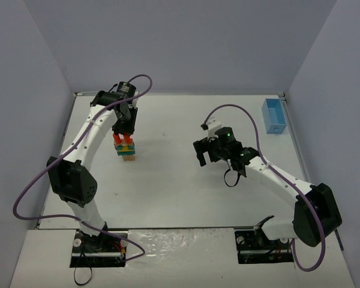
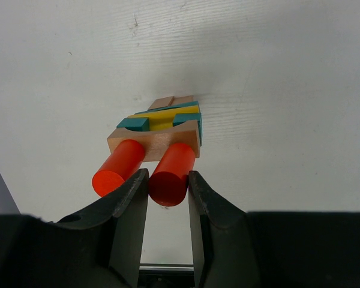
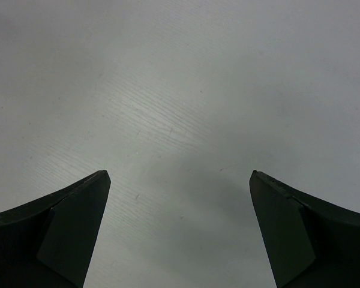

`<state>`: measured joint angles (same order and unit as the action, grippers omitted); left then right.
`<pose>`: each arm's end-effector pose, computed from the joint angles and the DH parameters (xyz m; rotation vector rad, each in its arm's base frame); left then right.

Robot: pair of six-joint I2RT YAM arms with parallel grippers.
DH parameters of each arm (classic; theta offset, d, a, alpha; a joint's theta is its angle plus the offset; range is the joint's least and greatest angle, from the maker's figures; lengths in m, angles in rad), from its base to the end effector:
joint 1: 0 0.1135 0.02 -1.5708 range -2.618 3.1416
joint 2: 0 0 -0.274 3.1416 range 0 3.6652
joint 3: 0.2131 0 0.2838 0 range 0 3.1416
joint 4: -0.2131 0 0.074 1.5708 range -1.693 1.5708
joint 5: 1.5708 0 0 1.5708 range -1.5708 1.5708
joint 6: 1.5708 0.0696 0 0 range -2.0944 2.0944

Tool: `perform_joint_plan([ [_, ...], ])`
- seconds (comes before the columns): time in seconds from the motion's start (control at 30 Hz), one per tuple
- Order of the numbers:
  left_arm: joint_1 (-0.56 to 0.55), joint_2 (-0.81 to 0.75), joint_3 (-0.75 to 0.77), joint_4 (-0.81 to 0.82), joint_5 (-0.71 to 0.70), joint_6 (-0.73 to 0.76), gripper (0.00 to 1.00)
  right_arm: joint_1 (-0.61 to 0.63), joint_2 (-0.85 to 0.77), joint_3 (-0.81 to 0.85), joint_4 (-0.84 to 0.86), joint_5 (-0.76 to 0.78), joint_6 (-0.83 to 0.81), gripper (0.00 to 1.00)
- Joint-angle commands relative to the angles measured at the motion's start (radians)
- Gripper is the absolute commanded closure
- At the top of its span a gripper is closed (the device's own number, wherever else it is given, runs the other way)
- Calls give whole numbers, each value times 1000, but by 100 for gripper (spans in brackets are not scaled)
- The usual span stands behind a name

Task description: Build the wood block tower

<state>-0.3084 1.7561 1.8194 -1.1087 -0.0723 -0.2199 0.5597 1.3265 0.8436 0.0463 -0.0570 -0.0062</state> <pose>0.3974 -0.1213 0.3362 0.0903 2.6131 -0.0923 0.3007 0.1931 0.2430 -0.6022 1.9392 0.4090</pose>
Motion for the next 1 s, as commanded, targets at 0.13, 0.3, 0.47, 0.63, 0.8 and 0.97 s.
perform_joint_plan([
  [0.13,-8,-17,12,24,-15,-7,100,-7,0,9,52,-7,6,0],
  [0.3,-9,-18,11,27,-14,-10,100,-7,2,11,52,-9,6,0],
  [0.47,-12,-15,8,29,-16,-10,100,-9,2,11,52,-10,6,0],
  [0.63,-14,-13,8,30,-18,-10,100,-9,0,11,51,-10,6,0],
  [0.8,-14,-14,3,27,-20,-10,100,-9,7,11,51,-14,6,0],
  [0.97,-14,-15,0,26,-24,-11,100,-11,5,11,51,-14,6,0],
])
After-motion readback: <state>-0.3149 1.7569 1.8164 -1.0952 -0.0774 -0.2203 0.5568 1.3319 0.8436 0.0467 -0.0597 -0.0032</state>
